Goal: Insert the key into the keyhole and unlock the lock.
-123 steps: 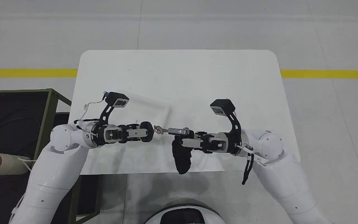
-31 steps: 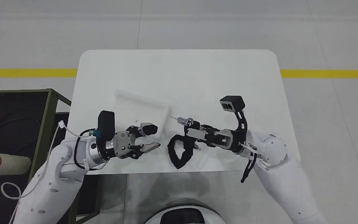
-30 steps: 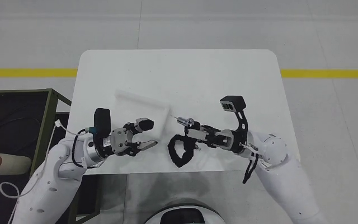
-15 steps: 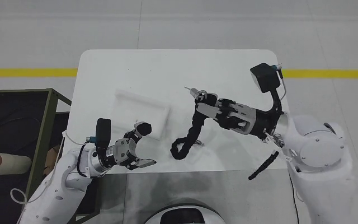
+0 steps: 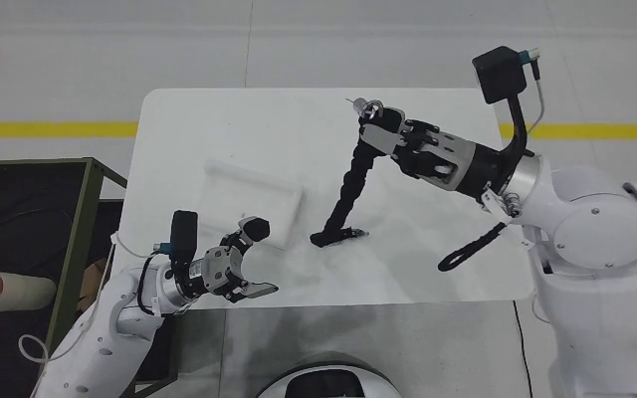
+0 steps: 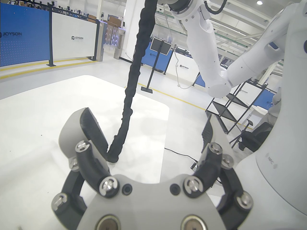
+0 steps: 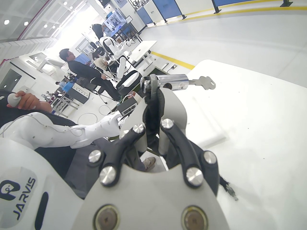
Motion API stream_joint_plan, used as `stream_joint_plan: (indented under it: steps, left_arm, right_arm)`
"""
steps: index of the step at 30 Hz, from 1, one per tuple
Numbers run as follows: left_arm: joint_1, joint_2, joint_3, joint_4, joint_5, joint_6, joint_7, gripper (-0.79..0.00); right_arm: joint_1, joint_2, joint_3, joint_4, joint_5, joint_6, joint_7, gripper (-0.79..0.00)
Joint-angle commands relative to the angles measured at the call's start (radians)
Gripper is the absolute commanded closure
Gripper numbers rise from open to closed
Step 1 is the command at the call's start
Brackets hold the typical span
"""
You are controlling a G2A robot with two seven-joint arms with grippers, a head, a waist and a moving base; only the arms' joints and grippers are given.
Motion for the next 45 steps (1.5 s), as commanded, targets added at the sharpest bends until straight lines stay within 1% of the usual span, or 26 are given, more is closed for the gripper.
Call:
stream_joint_plan:
  steps: [1, 9, 10, 11, 14, 16, 19, 23, 25, 28, 29, 31, 37, 40, 41, 42, 43, 45]
  left_arm:
    - [0.000, 0.000, 0.000, 0.000, 0.000, 0.000, 0.000, -0.785]
    - [0.000, 0.000, 0.000, 0.000, 0.000, 0.000, 0.000, -0.785]
    - [0.000, 0.000, 0.000, 0.000, 0.000, 0.000, 0.000, -0.785]
    - [0.000, 0.000, 0.000, 0.000, 0.000, 0.000, 0.000, -0.785]
    - [0.000, 0.000, 0.000, 0.000, 0.000, 0.000, 0.000, -0.785]
    - [0.000, 0.000, 0.000, 0.000, 0.000, 0.000, 0.000, -0.785]
    - [0.000, 0.000, 0.000, 0.000, 0.000, 0.000, 0.000, -0.785]
    - [0.000, 0.000, 0.000, 0.000, 0.000, 0.000, 0.000, -0.785]
    - [0.000, 0.000, 0.000, 0.000, 0.000, 0.000, 0.000, -0.785]
    - [0.000, 0.000, 0.000, 0.000, 0.000, 0.000, 0.000, -0.785]
    - [0.000, 0.000, 0.000, 0.000, 0.000, 0.000, 0.000, -0.785]
    - [0.000, 0.000, 0.000, 0.000, 0.000, 0.000, 0.000, -0.785]
    - [0.000, 0.000, 0.000, 0.000, 0.000, 0.000, 0.000, -0.785]
    - [0.000, 0.000, 0.000, 0.000, 0.000, 0.000, 0.000, -0.785]
    - [0.000, 0.000, 0.000, 0.000, 0.000, 0.000, 0.000, -0.785]
    - [0.000, 0.000, 0.000, 0.000, 0.000, 0.000, 0.000, -0.785]
    - [0.000, 0.000, 0.000, 0.000, 0.000, 0.000, 0.000, -0.785]
    - [0.000, 0.000, 0.000, 0.000, 0.000, 0.000, 0.000, -0.785]
  right_arm:
    - [0.000, 0.000, 0.000, 0.000, 0.000, 0.000, 0.000, 0.000]
    - [0.000, 0.000, 0.000, 0.000, 0.000, 0.000, 0.000, 0.000]
    - [0.000, 0.001, 0.004, 0.004, -0.021, 0.001, -0.005, 0.000]
    - [-0.004, 0.004, 0.007, 0.007, -0.113, 0.006, -0.018, 0.000]
    - [-0.012, 0.008, -0.021, 0.014, -0.306, 0.054, -0.060, 0.000]
    - [-0.005, 0.013, -0.039, 0.018, -0.499, 0.100, -0.087, 0.000]
    - [-0.003, 0.013, -0.071, 0.017, -0.684, 0.186, -0.126, 0.000]
    - [-0.005, 0.010, -0.101, -0.015, -0.780, 0.249, -0.144, 0.000]
    - [-0.013, 0.010, -0.117, -0.026, -0.826, 0.257, -0.117, 0.000]
    - [-0.019, 0.013, -0.159, -0.013, -0.889, 0.227, -0.015, 0.000]
    - [-0.021, 0.012, -0.173, -0.008, -0.899, 0.229, -0.002, 0.000]
    - [-0.025, 0.010, -0.211, 0.017, -0.910, 0.220, 0.044, 0.000]
    - [-0.012, -0.004, -0.314, 0.107, -0.939, 0.228, 0.106, 0.000]
    - [0.006, -0.011, -0.374, 0.165, -0.963, 0.205, 0.194, 0.000]
    - [0.015, -0.013, -0.392, 0.184, -0.983, 0.204, 0.216, -0.132]
    - [0.022, -0.016, -0.411, 0.201, -1.004, 0.209, 0.232, -0.551]
    - [0.028, -0.020, -0.431, 0.212, -1.025, 0.214, 0.242, -0.785]
    - [0.036, -0.027, -0.454, 0.222, -1.038, 0.226, 0.252, -0.785]
